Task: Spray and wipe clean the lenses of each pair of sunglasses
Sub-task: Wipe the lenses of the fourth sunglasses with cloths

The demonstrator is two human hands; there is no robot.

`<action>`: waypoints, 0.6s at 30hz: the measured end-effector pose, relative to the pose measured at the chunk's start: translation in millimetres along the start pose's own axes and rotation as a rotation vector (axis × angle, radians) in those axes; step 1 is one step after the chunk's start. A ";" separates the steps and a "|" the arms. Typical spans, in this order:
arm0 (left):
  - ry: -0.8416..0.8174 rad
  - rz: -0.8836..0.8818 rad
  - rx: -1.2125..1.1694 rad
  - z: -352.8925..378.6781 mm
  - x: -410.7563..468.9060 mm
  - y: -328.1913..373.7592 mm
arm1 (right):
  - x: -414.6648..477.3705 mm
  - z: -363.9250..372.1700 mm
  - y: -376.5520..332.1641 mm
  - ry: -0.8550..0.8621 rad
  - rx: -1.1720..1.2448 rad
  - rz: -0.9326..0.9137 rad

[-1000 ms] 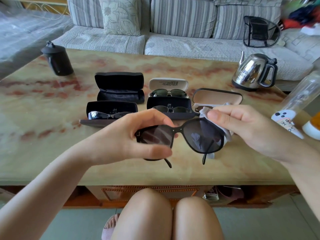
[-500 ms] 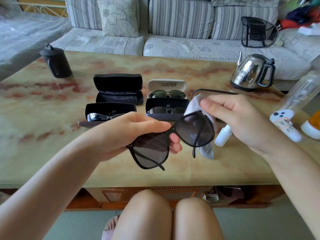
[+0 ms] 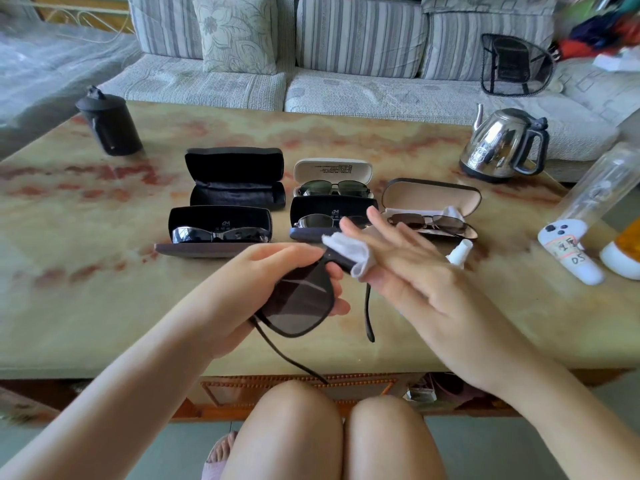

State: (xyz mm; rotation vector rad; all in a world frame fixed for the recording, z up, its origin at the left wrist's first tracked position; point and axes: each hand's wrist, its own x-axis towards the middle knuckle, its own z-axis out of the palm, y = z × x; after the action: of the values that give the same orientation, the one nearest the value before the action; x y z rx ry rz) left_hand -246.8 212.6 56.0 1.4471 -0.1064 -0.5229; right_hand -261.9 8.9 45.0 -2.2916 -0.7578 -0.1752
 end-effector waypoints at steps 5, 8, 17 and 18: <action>0.030 0.055 0.030 2.7 -1.8 -0.6 | -2.9 -1.9 5.7 0.052 -0.107 -0.053; 0.043 0.091 0.033 5.7 -2.8 0.0 | -2.5 -6.1 13.5 0.162 -0.073 0.036; 0.029 0.126 0.027 6.3 -3.1 -4.2 | -1.4 4.4 4.7 0.109 0.073 0.011; 0.037 0.120 0.029 5.0 -5.5 -5.4 | -4.4 4.7 9.3 0.115 0.092 0.033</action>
State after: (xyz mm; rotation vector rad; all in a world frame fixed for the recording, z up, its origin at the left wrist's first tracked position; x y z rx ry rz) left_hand -255.1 210.1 52.8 1.4684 -0.1711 -0.3981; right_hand -260.7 4.6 34.6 -2.1852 -0.6555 -0.2501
